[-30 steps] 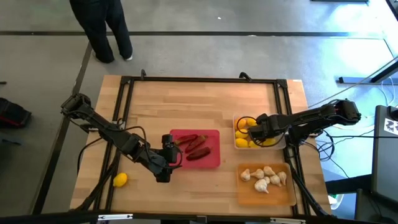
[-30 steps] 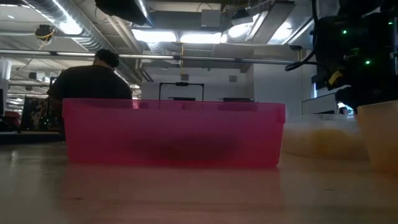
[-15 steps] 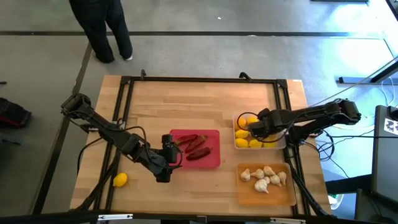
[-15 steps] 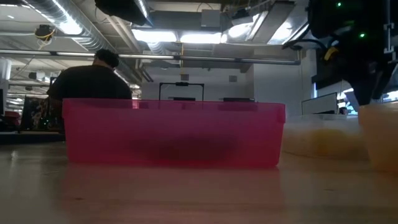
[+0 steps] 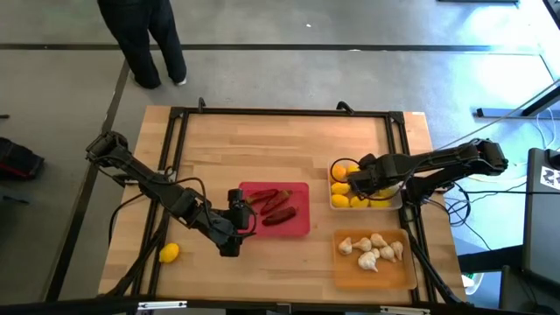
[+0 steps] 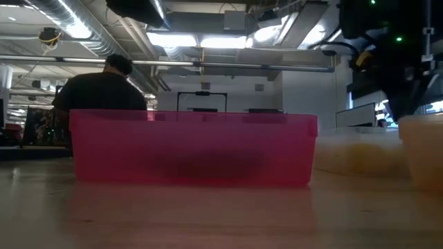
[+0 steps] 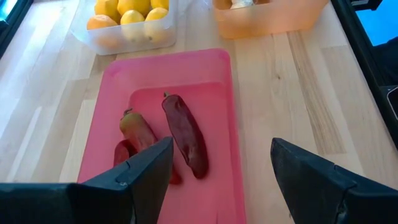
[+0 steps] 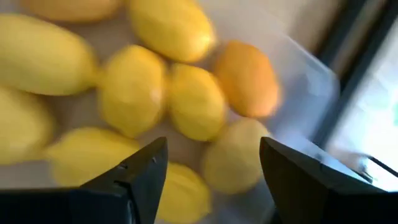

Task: Sort produce into baskets
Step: Put the yellow lemon into the transparent bin

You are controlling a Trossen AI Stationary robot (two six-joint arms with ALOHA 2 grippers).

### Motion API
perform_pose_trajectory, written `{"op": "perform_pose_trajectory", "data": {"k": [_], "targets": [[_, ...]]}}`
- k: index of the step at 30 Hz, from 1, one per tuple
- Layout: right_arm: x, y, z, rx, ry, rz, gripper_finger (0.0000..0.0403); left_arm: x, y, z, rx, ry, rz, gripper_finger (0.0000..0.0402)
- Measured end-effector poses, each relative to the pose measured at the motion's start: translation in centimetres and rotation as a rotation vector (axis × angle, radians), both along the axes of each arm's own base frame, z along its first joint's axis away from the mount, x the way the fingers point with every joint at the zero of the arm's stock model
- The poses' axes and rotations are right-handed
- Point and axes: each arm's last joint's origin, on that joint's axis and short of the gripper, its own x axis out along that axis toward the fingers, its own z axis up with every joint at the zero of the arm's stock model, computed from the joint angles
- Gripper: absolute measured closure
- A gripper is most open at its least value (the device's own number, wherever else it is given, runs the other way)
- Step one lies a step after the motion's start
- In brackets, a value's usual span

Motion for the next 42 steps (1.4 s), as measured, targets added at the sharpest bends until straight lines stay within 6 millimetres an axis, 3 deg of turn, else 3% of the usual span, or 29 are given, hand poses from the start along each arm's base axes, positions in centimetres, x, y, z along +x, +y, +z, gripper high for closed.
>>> {"op": "perform_pose_trajectory", "data": {"k": [8, 16, 31, 42], "targets": [[4.1, 2.1, 0.3, -0.009, -0.411, 0.233, 0.0155, -0.6, -0.5, 0.1, 0.005, 0.007, -0.017, 0.0137], [6.8, 5.1, 2.1, -0.077, -0.756, 0.493, 0.0155, -4.1, -1.7, 0.6, -0.106, 0.091, 0.055, 0.0137], [7.1, 6.0, 2.0, -0.177, -0.749, 0.584, 0.0155, -10.1, -2.2, -0.9, -0.298, 0.493, 0.448, 0.0137], [8.3, 6.4, 0.2, -0.189, -0.68, 0.63, 0.0155, -11.9, -2.1, -1.5, -0.421, 0.688, 0.754, 0.0137]]}}
